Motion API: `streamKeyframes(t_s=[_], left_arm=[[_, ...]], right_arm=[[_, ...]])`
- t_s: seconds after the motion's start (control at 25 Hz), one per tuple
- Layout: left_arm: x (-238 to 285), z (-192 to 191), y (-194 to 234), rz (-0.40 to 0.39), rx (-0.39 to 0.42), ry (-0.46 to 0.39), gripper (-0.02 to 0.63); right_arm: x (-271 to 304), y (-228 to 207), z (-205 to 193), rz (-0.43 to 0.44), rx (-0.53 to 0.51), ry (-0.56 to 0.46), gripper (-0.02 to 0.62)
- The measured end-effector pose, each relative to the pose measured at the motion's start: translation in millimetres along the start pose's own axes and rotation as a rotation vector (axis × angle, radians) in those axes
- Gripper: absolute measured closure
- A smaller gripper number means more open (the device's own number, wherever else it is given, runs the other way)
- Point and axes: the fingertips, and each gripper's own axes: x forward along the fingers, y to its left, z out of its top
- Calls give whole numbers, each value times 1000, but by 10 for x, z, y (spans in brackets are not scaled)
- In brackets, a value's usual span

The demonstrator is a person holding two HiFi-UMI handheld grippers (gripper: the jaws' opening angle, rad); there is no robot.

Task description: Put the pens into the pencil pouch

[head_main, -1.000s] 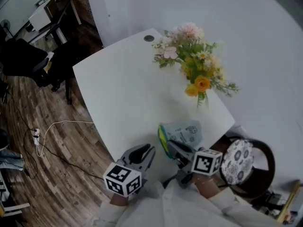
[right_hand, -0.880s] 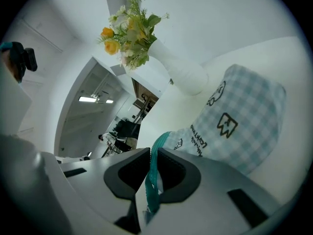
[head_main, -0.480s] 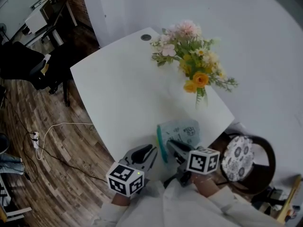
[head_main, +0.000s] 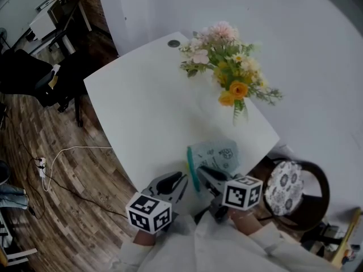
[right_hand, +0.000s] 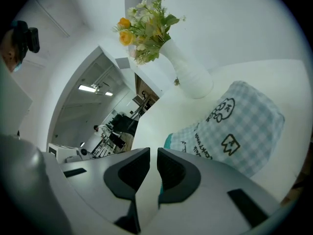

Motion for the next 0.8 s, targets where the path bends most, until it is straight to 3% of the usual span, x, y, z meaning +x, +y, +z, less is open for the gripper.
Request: streamKeyframes(t_s=[0.2, 0.52, 0.8], left_arm=[[-8, 3, -19, -8, 6, 5, 540], [-17, 164, -72, 16, 88, -2, 580], [-56, 363, -87, 76, 132, -33, 591]], right_arm=[[-109, 275, 107, 123, -33, -53, 571], [-212, 392, 271, 53, -271, -75, 575], [-252, 565, 423, 82, -397, -123, 580]])
